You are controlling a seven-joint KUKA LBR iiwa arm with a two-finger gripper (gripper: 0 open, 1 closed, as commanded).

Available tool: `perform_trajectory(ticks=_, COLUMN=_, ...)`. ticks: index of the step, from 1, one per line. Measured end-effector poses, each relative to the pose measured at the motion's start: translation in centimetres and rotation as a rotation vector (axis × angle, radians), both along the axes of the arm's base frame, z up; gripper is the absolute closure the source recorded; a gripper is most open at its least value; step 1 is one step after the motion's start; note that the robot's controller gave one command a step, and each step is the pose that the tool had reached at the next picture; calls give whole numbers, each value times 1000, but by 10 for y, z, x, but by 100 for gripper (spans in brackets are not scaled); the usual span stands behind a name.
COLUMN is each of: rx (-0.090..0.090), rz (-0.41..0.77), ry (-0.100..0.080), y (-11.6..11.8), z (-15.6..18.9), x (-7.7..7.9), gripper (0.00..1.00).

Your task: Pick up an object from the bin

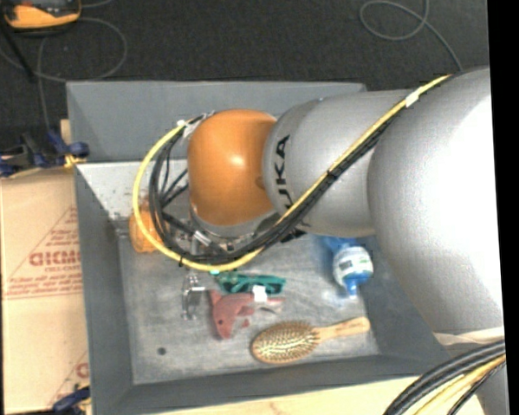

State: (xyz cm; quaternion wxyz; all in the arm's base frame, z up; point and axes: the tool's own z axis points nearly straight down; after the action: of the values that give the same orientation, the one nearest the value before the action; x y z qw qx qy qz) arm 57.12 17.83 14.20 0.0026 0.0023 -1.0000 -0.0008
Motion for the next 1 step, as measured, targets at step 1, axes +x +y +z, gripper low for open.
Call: perform_trajectory(ticks=1, rx=2, rz=-4, ry=-8, y=-1, z=5, x=2, gripper=0)
